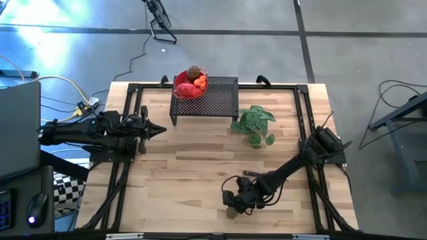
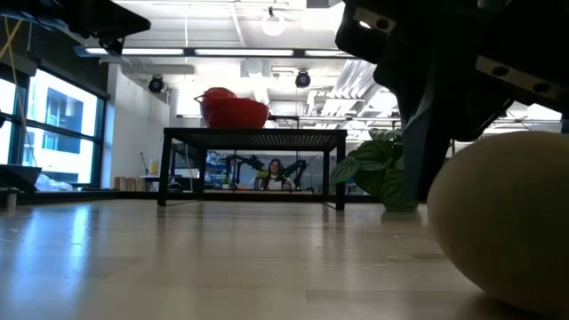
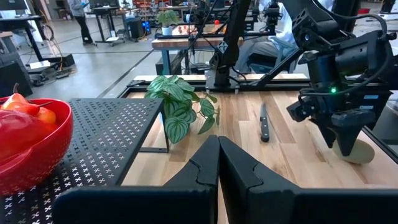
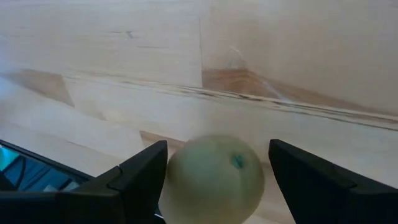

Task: Pick & Place Fruit
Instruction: Put the brown kiwi in the red strainer bowl on the shelf

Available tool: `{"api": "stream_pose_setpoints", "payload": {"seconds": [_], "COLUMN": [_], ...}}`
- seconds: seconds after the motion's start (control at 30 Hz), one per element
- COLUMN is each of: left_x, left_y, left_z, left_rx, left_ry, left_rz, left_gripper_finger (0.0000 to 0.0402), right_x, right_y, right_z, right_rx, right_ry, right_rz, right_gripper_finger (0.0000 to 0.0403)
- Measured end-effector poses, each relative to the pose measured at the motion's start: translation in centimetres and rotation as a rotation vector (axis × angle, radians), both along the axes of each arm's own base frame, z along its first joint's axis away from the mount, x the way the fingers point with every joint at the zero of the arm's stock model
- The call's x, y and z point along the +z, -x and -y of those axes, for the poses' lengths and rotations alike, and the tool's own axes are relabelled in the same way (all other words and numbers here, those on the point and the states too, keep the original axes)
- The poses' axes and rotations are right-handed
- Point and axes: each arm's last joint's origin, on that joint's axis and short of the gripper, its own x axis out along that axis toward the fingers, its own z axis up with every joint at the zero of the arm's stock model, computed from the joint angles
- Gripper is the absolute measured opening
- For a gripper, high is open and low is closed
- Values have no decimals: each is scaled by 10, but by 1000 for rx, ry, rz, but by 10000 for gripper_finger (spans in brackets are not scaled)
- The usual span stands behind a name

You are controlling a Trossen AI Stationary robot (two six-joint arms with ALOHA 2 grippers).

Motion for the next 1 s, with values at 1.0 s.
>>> {"api": "stream_pose_setpoints", "payload": {"seconds": [1.0], "left_x": [0], "left_y": [0], "left_z": [0], "left_rx": [1], "left_ry": [0], "left_rz": [0], "left_gripper_finger": [0], "right_x": [34], "right_y": [-9], "right_z": [67], "right_rx": [328], "right_ry": [403], "right_rz": [69], "right_gripper_finger": [122]}}
